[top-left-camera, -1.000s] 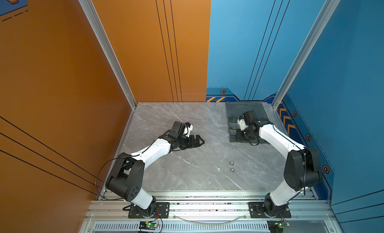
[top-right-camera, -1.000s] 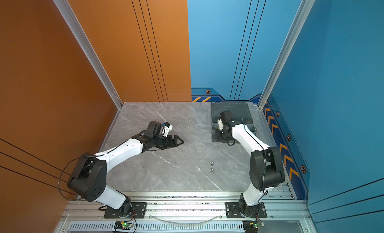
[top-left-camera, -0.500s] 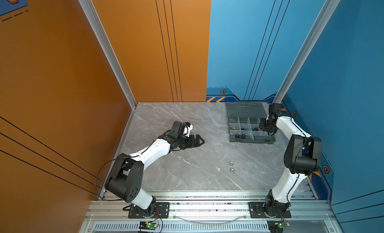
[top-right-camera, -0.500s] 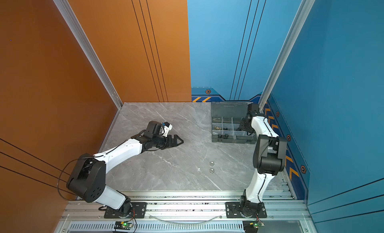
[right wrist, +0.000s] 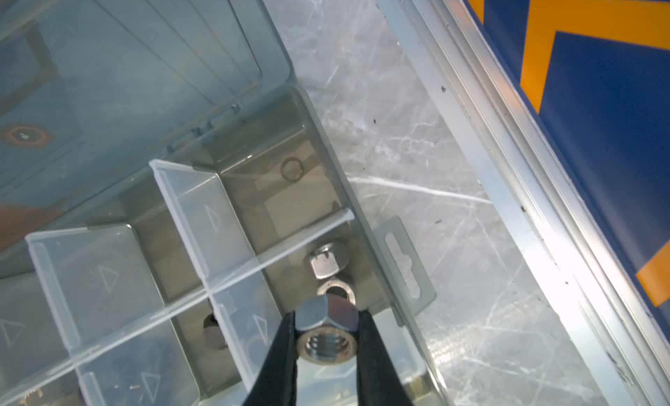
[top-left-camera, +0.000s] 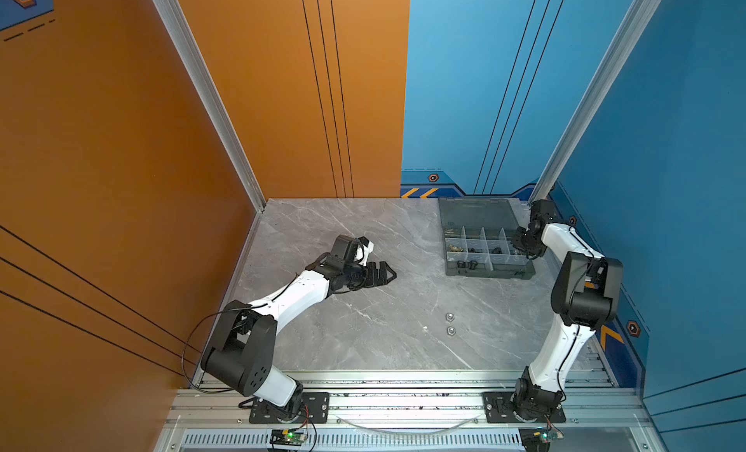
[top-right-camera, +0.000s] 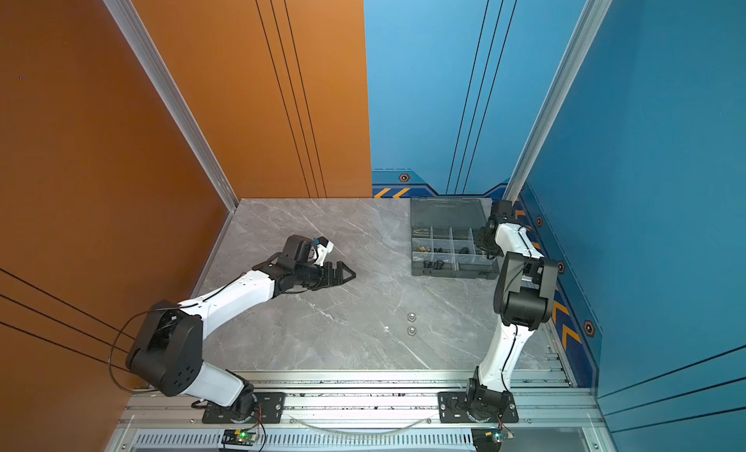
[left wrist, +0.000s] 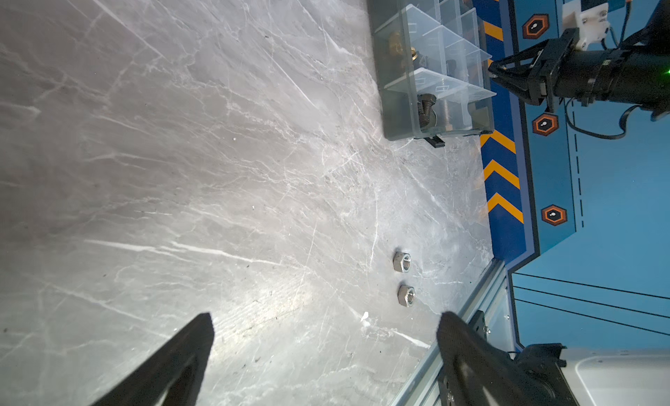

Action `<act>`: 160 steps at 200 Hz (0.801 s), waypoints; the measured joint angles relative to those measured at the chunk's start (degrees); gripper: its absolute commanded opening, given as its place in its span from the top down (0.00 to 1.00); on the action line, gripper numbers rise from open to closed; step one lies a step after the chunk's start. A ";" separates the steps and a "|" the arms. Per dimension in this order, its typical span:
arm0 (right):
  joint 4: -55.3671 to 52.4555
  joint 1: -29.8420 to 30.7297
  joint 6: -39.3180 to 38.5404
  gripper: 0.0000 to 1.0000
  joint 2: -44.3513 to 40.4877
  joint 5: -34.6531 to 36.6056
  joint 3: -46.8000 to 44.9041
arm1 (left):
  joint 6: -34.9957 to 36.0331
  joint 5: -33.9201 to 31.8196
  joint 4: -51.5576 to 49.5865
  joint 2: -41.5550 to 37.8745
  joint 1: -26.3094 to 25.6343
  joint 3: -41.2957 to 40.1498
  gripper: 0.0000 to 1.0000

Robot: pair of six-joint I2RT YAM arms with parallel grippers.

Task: Sort the screws and nuts into containers
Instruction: Place the nut into the container.

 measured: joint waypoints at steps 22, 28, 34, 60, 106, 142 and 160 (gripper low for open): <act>-0.07 0.17 -0.02 0.68 0.94 -0.04 0.42 | 0.00 0.02 0.00 0.00 0.00 0.00 0.02; -0.15 0.17 -0.11 0.65 1.18 -0.04 0.59 | 0.02 0.02 -0.02 0.00 0.00 0.00 0.02; -0.44 0.17 -0.22 0.62 1.44 -0.11 0.92 | 0.02 0.07 -0.02 0.00 0.04 0.00 0.02; -2.56 0.35 -0.48 0.52 1.90 -0.28 3.50 | 0.24 1.16 -0.35 0.42 0.26 0.87 0.02; -6.27 3.10 -1.31 0.45 -4.24 -0.07 2.38 | 1.75 1.92 -2.45 0.76 0.55 2.73 0.02; -10.78 8.59 -0.31 0.39 -18.95 -2.16 -4.35 | 1.75 1.95 -3.10 0.81 0.55 2.73 0.02; -12.85 12.63 1.14 0.37 -24.87 -3.48 -8.24 | 1.73 1.95 -3.13 0.98 0.61 2.73 0.02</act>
